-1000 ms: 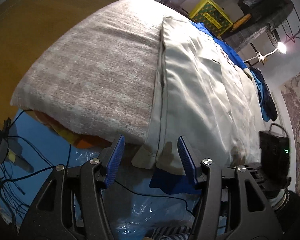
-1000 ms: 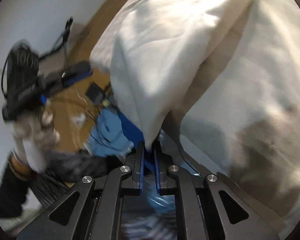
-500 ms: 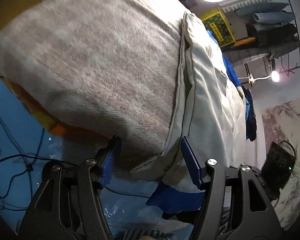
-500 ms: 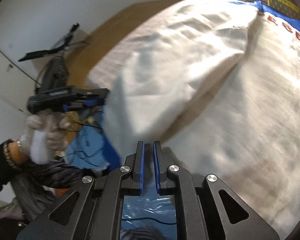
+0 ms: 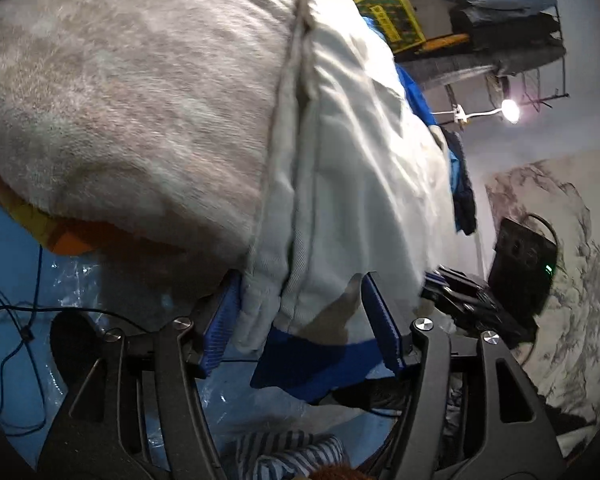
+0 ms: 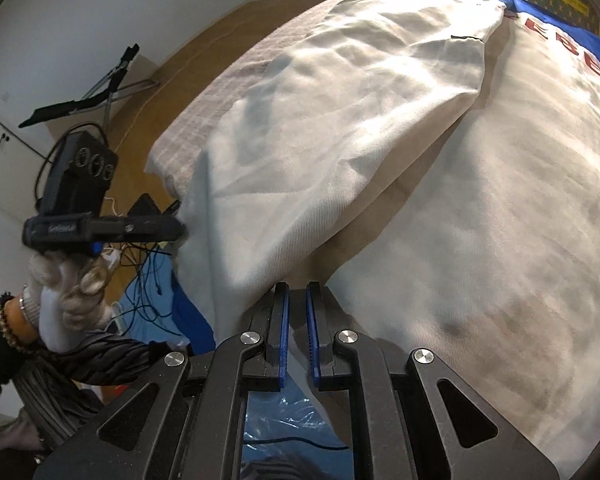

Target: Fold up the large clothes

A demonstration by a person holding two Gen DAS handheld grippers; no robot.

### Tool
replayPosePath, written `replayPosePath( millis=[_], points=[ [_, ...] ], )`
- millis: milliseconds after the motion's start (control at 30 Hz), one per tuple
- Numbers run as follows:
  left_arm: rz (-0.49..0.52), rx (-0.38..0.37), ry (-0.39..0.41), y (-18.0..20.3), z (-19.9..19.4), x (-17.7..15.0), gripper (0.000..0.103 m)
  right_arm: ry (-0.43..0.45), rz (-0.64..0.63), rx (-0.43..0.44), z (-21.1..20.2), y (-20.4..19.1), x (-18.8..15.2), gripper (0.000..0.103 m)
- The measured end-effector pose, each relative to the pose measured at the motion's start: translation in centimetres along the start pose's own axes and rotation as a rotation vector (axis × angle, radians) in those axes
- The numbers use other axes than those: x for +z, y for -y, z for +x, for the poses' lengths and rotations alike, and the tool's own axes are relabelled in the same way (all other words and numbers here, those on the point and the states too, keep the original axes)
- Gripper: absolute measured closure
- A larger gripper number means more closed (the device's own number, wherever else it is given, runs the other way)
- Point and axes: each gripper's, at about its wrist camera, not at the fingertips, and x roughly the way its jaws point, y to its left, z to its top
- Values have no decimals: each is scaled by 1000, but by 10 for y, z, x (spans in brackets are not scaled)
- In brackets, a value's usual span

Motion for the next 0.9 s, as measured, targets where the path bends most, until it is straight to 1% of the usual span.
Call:
replayPosePath(
  millis=[100, 133, 167, 233, 267, 333, 433, 467, 533, 600, 700, 800, 867, 900],
  points=[
    [29, 4, 19, 10, -11, -3, 55, 19, 14, 9, -9, 0, 5, 94],
    [32, 11, 23, 12, -13, -3, 63, 27, 15, 13, -13, 0, 5, 94],
    [38, 26, 28, 14, -14, -3, 66, 36, 14, 15, -17, 1, 5, 94],
    [54, 38, 38, 17, -13, -3, 66, 54, 15, 20, -23, 0, 6, 94],
    [59, 64, 44, 18, -11, -4, 66, 65, 19, 30, -26, 1, 7, 94],
    [51, 78, 53, 19, -8, -4, 66, 90, 25, 52, -32, 0, 10, 94],
    [82, 128, 88, 34, -12, -5, 81, 114, -1, 63, -33, -3, 14, 94],
    [93, 129, 101, 42, -14, -6, 83, 119, -6, 50, -32, -4, 16, 94],
    [115, 121, 122, 58, -18, -7, 84, 123, 4, 37, -26, -2, 22, 94],
    [157, 115, 144, 78, -22, -7, 85, 107, 25, 29, -18, 2, 27, 94],
    [192, 75, 150, 100, -25, -9, 87, 44, 58, 29, 0, 9, 29, 94],
    [193, 68, 149, 109, -24, -9, 88, -17, 67, 35, 14, 10, 27, 94],
    [198, 64, 156, 112, -24, -8, 88, -13, 66, 40, 7, 10, 33, 94],
    [200, 53, 159, 112, -26, -7, 88, 17, 60, 45, -2, 9, 38, 94]
  ],
)
